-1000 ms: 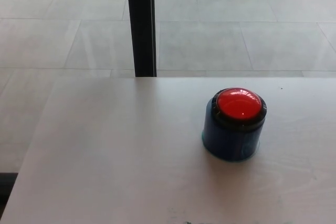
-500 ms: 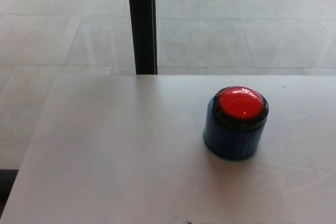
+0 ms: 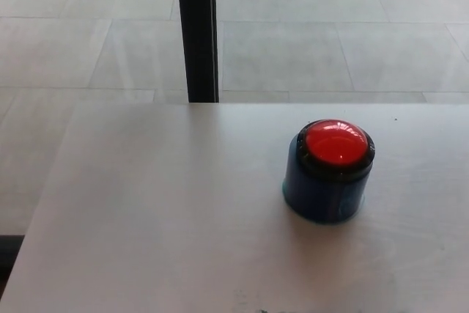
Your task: The robot uses its right hand to press the red button kept in the middle of the desk
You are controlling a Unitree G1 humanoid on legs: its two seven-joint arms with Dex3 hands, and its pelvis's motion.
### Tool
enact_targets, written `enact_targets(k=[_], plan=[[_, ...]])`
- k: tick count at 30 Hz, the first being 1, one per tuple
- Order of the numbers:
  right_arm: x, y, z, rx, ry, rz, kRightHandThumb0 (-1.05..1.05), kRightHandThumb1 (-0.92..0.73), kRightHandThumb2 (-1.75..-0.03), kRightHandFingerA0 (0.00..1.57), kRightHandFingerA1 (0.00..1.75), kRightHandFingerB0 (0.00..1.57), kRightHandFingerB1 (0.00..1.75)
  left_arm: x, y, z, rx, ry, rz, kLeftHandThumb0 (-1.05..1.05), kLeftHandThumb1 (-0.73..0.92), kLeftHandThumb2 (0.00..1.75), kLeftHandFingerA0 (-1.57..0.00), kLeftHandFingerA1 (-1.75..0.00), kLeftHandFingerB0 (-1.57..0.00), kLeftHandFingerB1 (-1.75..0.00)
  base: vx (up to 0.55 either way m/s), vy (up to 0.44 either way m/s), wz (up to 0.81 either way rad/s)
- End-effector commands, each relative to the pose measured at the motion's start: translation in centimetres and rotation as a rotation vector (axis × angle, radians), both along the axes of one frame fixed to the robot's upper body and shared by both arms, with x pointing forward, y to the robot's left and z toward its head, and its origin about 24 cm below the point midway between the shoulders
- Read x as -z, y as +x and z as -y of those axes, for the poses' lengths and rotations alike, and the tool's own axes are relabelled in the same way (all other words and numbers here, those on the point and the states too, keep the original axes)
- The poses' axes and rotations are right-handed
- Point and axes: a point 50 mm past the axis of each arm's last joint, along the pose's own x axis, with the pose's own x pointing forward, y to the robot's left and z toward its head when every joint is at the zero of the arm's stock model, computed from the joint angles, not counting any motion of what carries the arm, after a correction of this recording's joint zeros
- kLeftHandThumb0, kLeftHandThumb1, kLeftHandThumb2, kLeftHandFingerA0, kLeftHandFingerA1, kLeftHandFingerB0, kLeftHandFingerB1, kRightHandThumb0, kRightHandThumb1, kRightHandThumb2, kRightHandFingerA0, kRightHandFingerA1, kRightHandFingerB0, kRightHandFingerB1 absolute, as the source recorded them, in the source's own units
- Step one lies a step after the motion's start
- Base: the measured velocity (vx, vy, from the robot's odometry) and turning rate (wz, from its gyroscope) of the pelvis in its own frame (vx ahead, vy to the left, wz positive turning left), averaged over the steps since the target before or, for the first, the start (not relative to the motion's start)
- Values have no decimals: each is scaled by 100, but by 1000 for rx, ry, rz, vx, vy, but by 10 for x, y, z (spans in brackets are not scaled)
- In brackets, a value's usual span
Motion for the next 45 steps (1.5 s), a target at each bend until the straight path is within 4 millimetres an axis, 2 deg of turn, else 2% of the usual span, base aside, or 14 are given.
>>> enact_targets(k=[1,8,12,14,16,19,20,23,24,26,27,29,36,45], plan=[[-21,29,-54,-222,-172,-1,-10,-51,-123,93,175,76,158,-8,-3,-10,-51,38,-13,-48,67,101,-51,-137,-16,-95,0,0,0],[17,65,-142,-491,-302,-139,-14,-37,-137,96,175,80,157,-8,-4,-10,-75,9,31,-51,64,104,-44,-136,-22,-105,0,0,0],[43,72,-169,-583,-336,-220,-11,-39,-139,97,175,81,160,-8,-2,-9,-60,21,14,-51,65,103,-44,-135,-19,-101,0,0,0],[66,75,-184,-626,-336,-283,-10,-39,-147,98,175,82,156,-8,-3,-9,-49,34,11,-52,64,104,-48,-139,-30,-110,0,0,0],[82,75,-193,-660,-314,-346,-14,-45,-129,96,175,80,157,-7,-3,-9,-57,24,19,-53,64,103,-47,-141,-28,-107,0,0,0],[97,74,-200,-690,-307,-385,-16,-50,-122,95,175,79,156,-9,-2,-10,-56,27,19,-54,64,103,-46,-136,-28,-105,0,0,0],[103,74,-202,-688,-317,-403,-24,-50,-116,123,142,97,127,-9,-1,-10,-60,26,16,-53,64,103,-48,-135,-26,-102,0,0,0],[122,71,-207,-708,-308,-457,-23,-53,-115,122,144,95,128,-8,-1,-9,-65,17,13,-49,65,100,-47,-126,-13,-88,0,0,0],[126,71,-208,-707,-321,-468,-16,-54,-119,91,175,74,159,-8,-1,-9,-57,22,12,-55,64,103,-50,-139,-20,-99,0,0,0],[137,69,-210,-709,-335,-498,-14,-53,-123,93,175,77,160,-8,-1,-9,-51,28,5,-55,64,105,-52,-130,-31,-99,0,0,0],[141,69,-211,-713,-327,-507,-14,-53,-124,92,175,77,160,-8,-1,-9,-57,22,18,-53,64,102,-46,-137,-20,-98,0,0,0],[145,68,-212,-714,-325,-518,-13,-53,-124,92,175,78,160,-9,0,-10,-68,10,37,-52,64,104,-43,-132,-28,-106,0,0,0],[171,61,-214,-731,-337,-583,-17,-42,-132,93,175,78,158,-8,-1,-9,-71,9,32,-52,63,102,-43,-133,-17,-96,0,0,0],[187,57,-221,-751,-319,-625,-14,-53,-122,93,175,78,159,-9,2,-8,-59,16,37,-53,63,105,-42,-131,-20,-99,0,0,0]])
